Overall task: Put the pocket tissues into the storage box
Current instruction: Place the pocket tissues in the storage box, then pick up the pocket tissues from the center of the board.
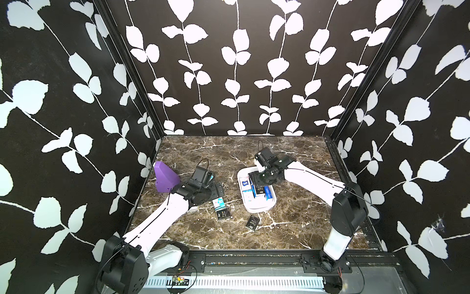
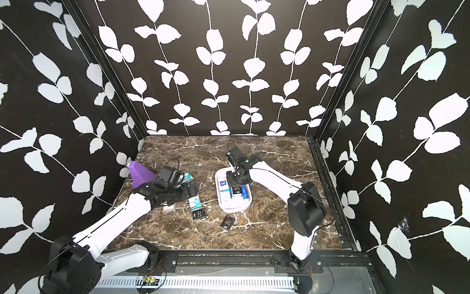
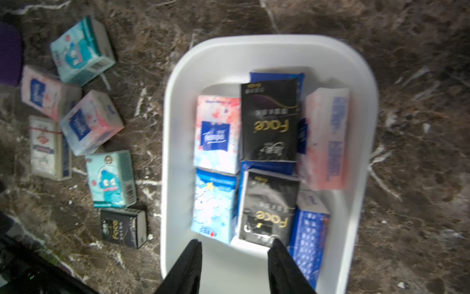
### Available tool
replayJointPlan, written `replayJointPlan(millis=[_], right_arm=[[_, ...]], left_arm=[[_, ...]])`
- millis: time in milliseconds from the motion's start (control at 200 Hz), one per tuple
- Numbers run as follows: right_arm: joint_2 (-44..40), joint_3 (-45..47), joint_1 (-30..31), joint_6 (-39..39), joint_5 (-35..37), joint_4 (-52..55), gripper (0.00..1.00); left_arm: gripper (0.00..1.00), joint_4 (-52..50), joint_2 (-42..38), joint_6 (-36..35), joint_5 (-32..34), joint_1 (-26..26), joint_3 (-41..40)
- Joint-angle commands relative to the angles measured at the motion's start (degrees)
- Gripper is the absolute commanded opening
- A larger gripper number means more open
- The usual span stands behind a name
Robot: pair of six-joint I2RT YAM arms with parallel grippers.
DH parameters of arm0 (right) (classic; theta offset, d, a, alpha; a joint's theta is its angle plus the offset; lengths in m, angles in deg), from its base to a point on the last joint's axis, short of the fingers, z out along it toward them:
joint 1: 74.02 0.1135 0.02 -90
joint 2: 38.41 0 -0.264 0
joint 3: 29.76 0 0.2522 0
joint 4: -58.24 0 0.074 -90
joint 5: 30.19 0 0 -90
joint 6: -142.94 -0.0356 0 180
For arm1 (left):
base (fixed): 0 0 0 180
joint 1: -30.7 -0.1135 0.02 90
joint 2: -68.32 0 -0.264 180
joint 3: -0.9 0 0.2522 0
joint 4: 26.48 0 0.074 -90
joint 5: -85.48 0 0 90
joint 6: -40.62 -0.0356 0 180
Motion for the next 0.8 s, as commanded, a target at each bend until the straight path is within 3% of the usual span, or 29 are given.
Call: replayJointPlan(millis=[0, 215, 415, 795], right_arm=[[-3.8, 4.3, 3.4, -4.3, -2.3, -2.2, 0.49], [-4.3, 6.3, 11.1, -2.4, -5.6, -2.7, 0.45], [0.5, 4.0, 18.4, 0.7, -5.4, -1.2, 0.42], [8.2, 4.5, 22.6, -0.3, 2.0, 0.1, 0.43]], left_arm=[[0.99, -0.6, -0.2, 0.0, -0.2, -0.4, 0.2], [0.99, -0.3, 0.1, 1.3, -1.2, -1.6, -0.7], [0.99, 3.0, -2.1, 5.9, -8.4, -9.1, -6.0], [0.99, -1.3, -4.0, 5.4, -9.5, -10.6, -6.5]])
